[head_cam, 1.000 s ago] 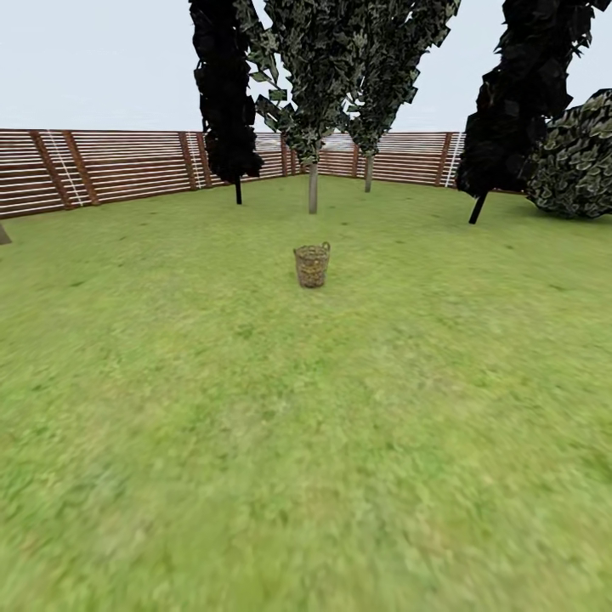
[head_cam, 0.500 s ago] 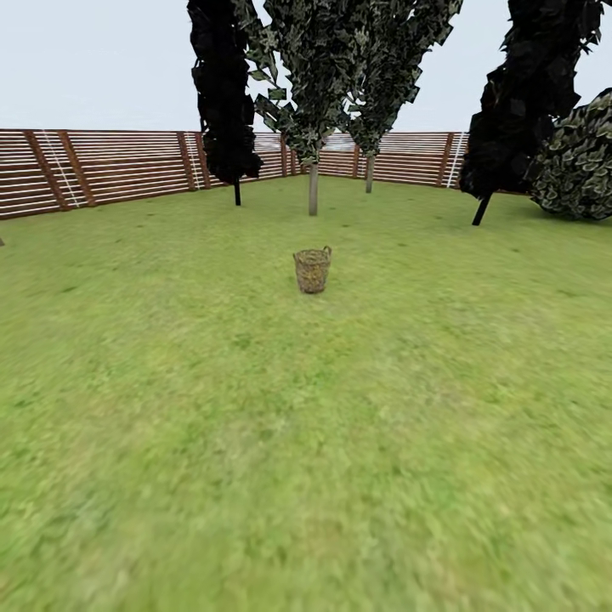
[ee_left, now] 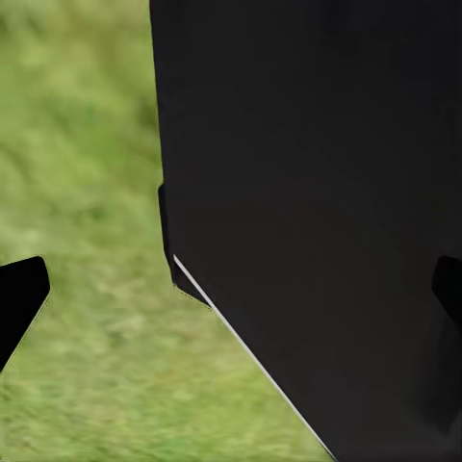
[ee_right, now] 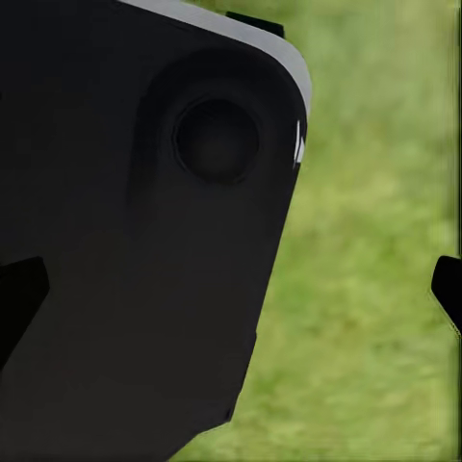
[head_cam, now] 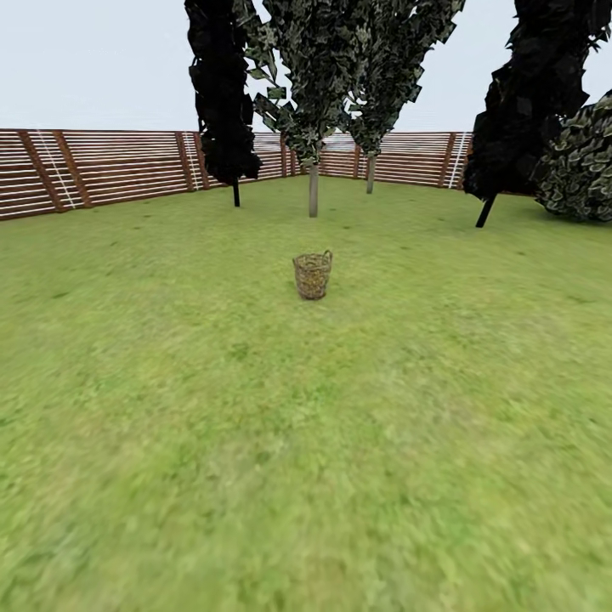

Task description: Take the three Easter eggs out of the wicker basket on the lawn in the garden, then place them on the lawn next to a single tree (choose any tree) so that all three eggs are next to the same tree and none are left in the basket.

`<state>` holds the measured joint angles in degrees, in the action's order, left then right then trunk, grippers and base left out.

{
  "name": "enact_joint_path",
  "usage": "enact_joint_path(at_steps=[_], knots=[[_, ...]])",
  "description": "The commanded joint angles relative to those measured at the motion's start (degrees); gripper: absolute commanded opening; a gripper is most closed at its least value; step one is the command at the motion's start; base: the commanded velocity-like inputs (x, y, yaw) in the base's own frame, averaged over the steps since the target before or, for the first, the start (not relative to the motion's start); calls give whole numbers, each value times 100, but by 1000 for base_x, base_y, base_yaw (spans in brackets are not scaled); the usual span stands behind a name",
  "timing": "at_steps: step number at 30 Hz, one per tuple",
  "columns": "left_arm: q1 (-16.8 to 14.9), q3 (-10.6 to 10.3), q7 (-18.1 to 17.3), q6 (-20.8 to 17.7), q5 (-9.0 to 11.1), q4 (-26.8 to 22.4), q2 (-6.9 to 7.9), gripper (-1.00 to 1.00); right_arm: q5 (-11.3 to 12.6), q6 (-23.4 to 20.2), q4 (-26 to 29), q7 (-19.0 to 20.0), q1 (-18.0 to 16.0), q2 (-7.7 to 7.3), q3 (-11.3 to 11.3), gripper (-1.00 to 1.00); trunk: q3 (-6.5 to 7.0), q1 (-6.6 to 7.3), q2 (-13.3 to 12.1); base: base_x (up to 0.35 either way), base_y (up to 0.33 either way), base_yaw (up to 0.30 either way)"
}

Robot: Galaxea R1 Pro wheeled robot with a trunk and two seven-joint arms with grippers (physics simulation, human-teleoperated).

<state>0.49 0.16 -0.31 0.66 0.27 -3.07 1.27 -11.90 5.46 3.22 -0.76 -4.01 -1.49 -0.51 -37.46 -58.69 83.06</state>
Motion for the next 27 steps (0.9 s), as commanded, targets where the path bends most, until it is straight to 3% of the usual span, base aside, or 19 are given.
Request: enact_joint_path(at_steps=[1, 27], knots=[[3, 1, -3, 6, 1, -9, 1, 100, -34, 17, -5, -9, -3, -1, -2, 100, -4, -3, 2, 330, 0, 0], [3, 1, -4, 6, -1, -9, 0, 100, -32, 17, -6, -8, -3, -1, -2, 100, -4, -3, 2, 332, 0, 0]])
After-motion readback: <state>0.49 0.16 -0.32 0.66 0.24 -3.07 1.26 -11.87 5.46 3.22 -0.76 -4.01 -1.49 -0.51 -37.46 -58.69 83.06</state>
